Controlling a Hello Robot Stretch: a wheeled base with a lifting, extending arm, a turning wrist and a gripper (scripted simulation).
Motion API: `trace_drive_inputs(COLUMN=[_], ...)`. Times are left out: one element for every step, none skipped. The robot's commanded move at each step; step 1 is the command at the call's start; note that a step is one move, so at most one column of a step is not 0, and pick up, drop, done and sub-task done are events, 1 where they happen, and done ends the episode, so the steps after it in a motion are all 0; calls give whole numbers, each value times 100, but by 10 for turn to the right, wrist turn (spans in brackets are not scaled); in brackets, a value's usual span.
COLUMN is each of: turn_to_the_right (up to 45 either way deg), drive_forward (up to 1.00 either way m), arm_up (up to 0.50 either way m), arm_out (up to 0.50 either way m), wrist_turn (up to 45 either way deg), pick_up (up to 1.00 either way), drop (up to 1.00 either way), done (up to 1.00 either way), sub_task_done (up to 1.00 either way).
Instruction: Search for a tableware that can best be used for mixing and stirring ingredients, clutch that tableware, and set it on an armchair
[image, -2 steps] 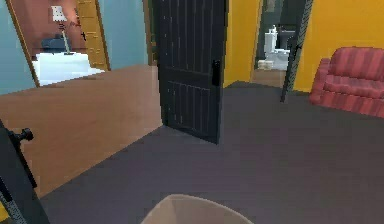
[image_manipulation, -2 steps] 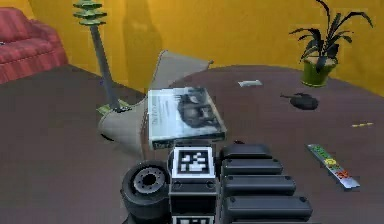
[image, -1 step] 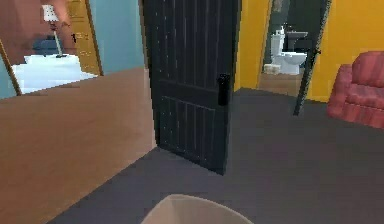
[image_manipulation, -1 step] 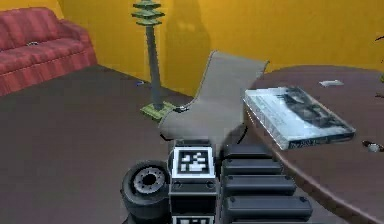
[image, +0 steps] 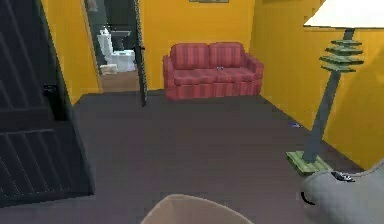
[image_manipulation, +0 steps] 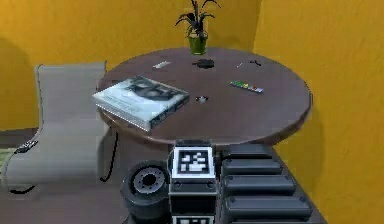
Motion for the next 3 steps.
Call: trace_drive_inputs(turn_to_the_right=[210, 0, 330], drive_forward=[0, 90, 0], arm_up=[0, 0, 0], arm_out=[0, 0, 0], wrist_turn=[0, 0, 0], pick_up=[0, 0, 0], drop=[0, 0, 0], done=[0, 0, 0], sub_task_done=[0, 0, 0])
